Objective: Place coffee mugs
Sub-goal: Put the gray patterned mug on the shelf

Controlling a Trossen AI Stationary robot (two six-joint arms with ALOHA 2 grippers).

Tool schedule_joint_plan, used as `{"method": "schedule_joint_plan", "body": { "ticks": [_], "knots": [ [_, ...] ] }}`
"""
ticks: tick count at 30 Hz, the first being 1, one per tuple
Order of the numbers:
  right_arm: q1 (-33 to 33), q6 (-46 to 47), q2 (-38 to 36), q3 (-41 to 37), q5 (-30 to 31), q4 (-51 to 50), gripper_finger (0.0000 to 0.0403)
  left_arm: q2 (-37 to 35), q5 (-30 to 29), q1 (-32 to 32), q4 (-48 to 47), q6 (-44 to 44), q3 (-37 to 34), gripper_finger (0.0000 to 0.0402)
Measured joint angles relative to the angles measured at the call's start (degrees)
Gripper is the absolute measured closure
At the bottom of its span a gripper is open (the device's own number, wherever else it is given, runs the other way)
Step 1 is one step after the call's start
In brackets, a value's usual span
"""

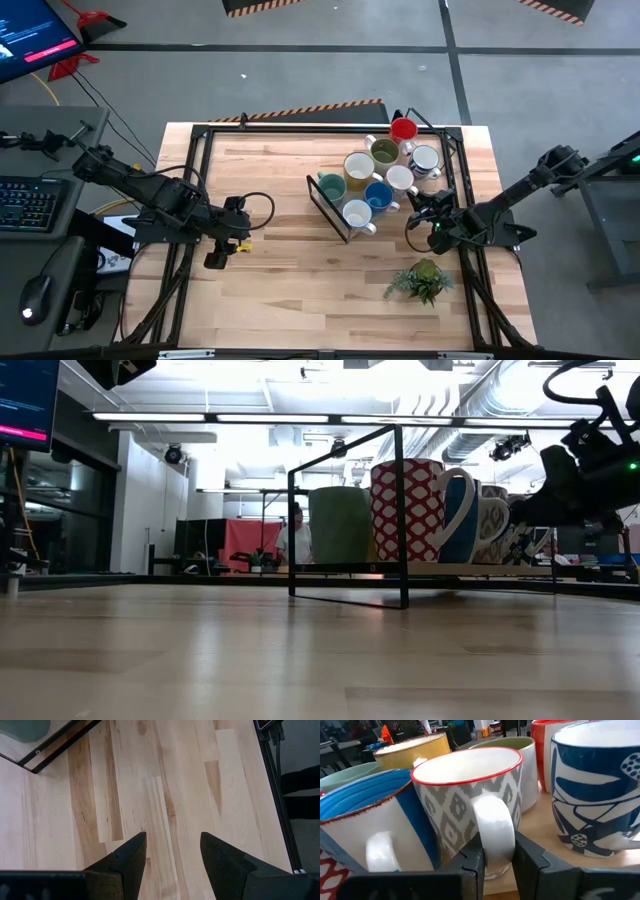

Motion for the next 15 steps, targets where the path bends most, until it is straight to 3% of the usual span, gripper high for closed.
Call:
{"method": "schedule_joint_plan", "body": {
  "ticks": [15],
  "knots": [
    [0.0,0.16,-0.17,0.0,-1.51,-0.64,0.0343,0.0,0.04,0.0,0.0,-0.04,0.0,0.0225]
  ]
}}
